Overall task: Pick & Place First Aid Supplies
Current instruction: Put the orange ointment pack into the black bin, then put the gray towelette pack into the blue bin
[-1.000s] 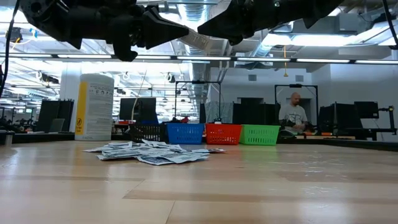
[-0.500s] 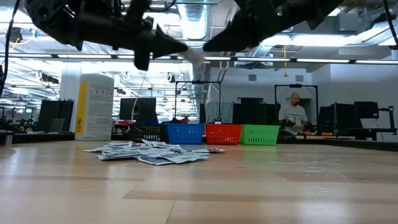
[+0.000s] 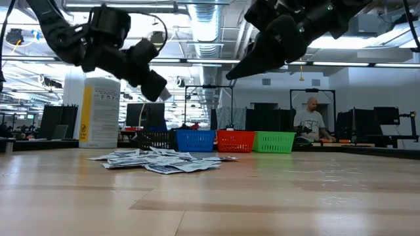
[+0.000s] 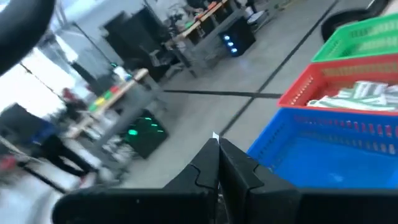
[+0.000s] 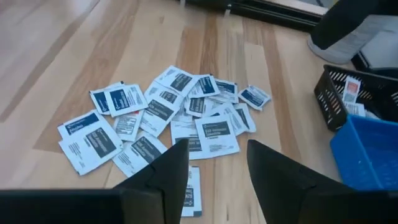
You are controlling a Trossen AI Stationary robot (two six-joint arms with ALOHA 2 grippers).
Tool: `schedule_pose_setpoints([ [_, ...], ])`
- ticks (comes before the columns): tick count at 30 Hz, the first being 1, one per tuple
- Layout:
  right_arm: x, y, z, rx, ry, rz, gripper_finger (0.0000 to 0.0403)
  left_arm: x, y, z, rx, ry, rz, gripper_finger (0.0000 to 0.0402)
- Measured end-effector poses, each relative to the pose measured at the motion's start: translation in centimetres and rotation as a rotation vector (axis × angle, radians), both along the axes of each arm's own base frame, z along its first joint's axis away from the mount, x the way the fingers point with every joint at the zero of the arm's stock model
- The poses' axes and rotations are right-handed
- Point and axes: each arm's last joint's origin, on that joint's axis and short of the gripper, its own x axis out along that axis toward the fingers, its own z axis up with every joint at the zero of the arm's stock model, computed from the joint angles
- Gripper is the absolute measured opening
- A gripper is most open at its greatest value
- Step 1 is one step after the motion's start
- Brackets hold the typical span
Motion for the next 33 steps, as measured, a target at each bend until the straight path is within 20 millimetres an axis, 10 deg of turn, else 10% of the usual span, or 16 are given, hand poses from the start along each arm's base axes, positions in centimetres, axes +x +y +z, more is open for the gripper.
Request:
schedule_pose_setpoints([
  [13,0.0,-0.1,0.0,0.005,-0.001,-0.005,0.0133,-1.0,1.8,-0.7,-0.124,-0.096,-0.143,0.0012],
  [33,-0.2,-0.1,-0.3,0.02,0.031,-0.008,0.0123,-1.3,2.4,-0.9,-0.235,-0.23,-0.057,0.0126],
])
